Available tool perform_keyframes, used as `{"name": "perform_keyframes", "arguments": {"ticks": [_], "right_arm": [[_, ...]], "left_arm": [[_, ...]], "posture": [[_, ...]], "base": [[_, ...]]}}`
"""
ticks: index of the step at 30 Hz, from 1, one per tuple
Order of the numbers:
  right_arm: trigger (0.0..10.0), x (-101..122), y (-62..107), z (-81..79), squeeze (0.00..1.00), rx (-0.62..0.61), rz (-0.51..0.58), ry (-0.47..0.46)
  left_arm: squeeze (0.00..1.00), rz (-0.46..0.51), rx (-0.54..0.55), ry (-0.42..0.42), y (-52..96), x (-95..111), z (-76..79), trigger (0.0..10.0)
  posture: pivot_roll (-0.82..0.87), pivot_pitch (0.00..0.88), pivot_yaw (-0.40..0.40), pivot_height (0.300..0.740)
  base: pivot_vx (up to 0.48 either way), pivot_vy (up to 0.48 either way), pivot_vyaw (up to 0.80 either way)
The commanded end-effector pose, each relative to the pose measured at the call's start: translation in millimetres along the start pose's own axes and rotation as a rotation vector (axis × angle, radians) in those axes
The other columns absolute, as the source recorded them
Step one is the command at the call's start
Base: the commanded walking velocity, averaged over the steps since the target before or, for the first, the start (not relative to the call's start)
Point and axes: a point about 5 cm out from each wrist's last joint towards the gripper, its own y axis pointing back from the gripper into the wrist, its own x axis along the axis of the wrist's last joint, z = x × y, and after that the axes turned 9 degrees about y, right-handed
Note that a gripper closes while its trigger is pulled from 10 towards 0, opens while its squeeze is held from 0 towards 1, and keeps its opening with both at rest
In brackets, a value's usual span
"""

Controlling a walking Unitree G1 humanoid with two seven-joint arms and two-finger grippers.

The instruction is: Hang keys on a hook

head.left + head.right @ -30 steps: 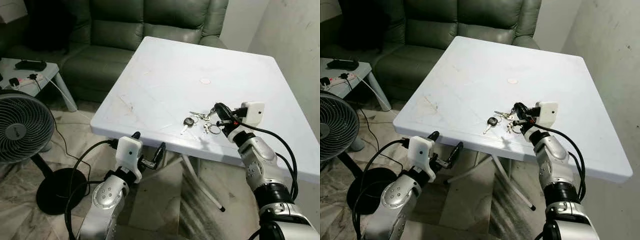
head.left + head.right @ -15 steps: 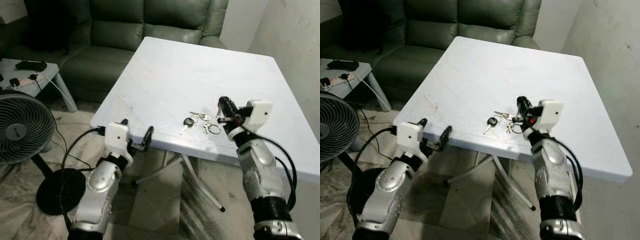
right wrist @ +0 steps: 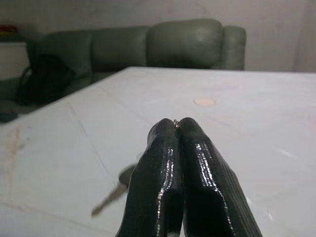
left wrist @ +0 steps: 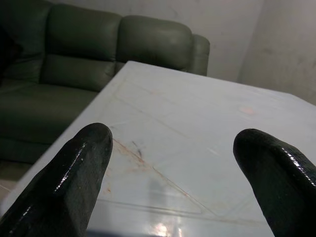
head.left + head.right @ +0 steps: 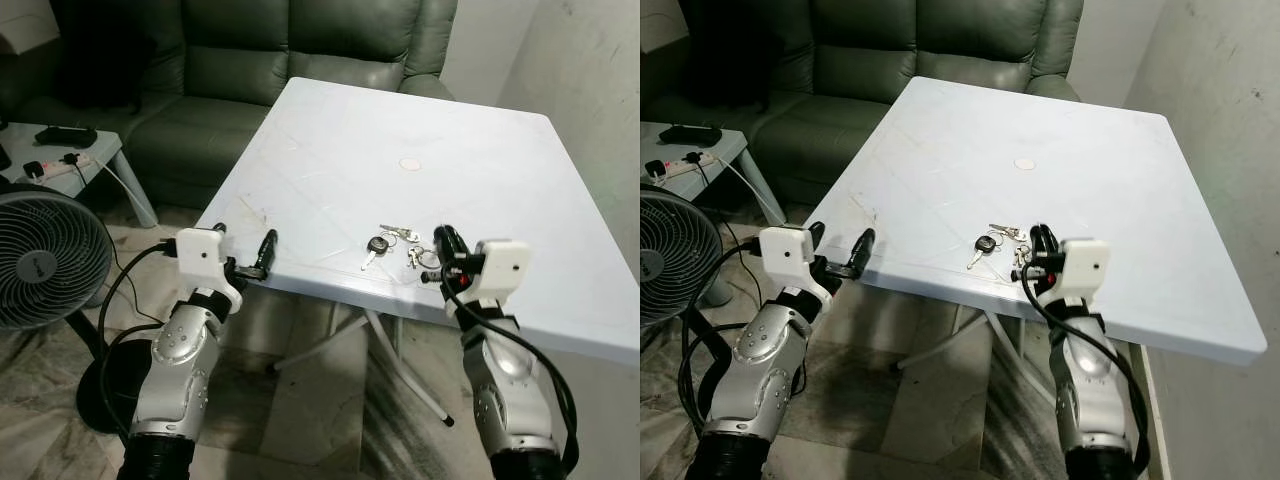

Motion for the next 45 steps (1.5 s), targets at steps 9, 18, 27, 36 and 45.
{"name": "perform_keyframes", "arguments": {"ticks": [9,18,27,36,45], "right_arm": [[10.0,0,3.3,-5.4,0.0,-0.031,-0.021,0.022],[10.0,3,-4.4,-8.0,0.0,-0.03,-0.022,0.048],[10.0,3,-6.0,-6.3,0.0,-0.025,-0.031,0.067],[10.0,1,-4.2,-6.4,0.0,-0.019,-0.041,0.079],[10.0,0,-0.2,-3.7,0.0,-0.022,-0.049,0.092]], "left_arm": [[0.0,-0.02,0.021,0.022,4.4,-5,-8.5,10.0],[0.0,-0.03,-0.015,0.015,-1.3,-4,-4.7,10.0],[0.0,-0.026,0.006,0.025,-5.0,-3,-6.1,10.0],[0.0,-0.035,0.008,0.035,-6.0,-7,-0.7,10.0],[0.0,-0.048,0.017,0.019,-7.5,-8,-3.7,10.0]], "posture": [[-0.03,0.0,-0.002,0.74],[-0.02,0.0,-0.006,0.74],[-0.02,0.0,-0.016,0.74],[-0.02,0.0,-0.018,0.74],[-0.03,0.0,-0.017,0.74]], "base": [[0.0,0.0,-0.18],[0.0,0.0,-0.8],[0.0,0.198,-0.8],[0.0,0.0,-0.8],[0.0,0.0,-0.8]]}}
